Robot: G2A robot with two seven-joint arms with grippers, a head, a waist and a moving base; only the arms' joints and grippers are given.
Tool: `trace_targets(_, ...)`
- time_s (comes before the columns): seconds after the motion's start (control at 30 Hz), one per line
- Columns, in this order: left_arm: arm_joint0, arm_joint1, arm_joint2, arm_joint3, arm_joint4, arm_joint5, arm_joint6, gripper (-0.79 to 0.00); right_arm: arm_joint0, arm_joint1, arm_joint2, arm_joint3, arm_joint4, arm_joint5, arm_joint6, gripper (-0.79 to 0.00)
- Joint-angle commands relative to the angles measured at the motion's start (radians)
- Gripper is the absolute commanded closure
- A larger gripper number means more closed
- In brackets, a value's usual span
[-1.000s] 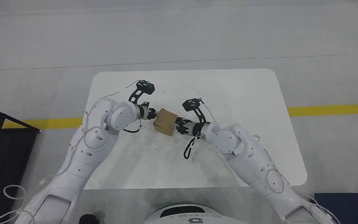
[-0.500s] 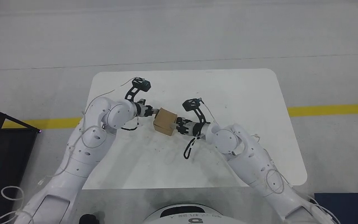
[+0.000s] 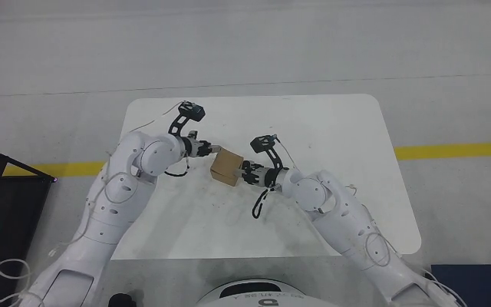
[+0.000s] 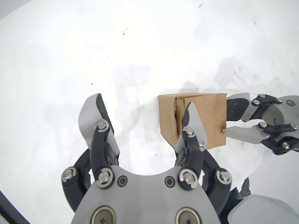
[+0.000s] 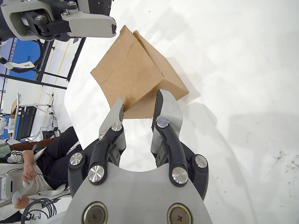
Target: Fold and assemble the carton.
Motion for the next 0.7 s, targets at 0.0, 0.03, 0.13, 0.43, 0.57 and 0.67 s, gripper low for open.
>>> trace_targets(0.0, 0.005, 0.000, 0.015, 0.000, 0.018, -0.010, -0.007, -0.653, 0.000, 0.000, 0.000, 0.000, -0.001, 0.000, 0.002, -0.262)
trace_targets(0.03, 0.007, 0.000, 0.023, 0.002, 0.032, -0.012, -0.008, -0.646, 0.000, 0.000, 0.001, -0.001, 0.000, 0.000, 0.001, -0.259)
trace_targets(0.13, 0.008, -0.002, 0.044, 0.011, 0.074, -0.008, 0.003, -0.622, -0.002, 0.001, 0.001, -0.002, 0.000, 0.000, 0.001, -0.259)
trace_targets(0.43, 0.002, -0.005, 0.043, 0.012, 0.059, -0.006, 0.009, -0.613, -0.004, 0.002, 0.003, -0.006, -0.001, 0.000, 0.002, -0.265)
trace_targets(0.57, 0.003, -0.003, 0.016, 0.010, 0.028, -0.002, 0.013, -0.680, -0.008, 0.003, 0.009, -0.013, 0.001, -0.003, -0.007, -0.323)
trace_targets(0.67, 0.009, 0.002, -0.014, 0.008, -0.001, -0.005, 0.008, -0.785, -0.020, 0.006, 0.023, -0.028, 0.008, -0.016, -0.024, -0.520)
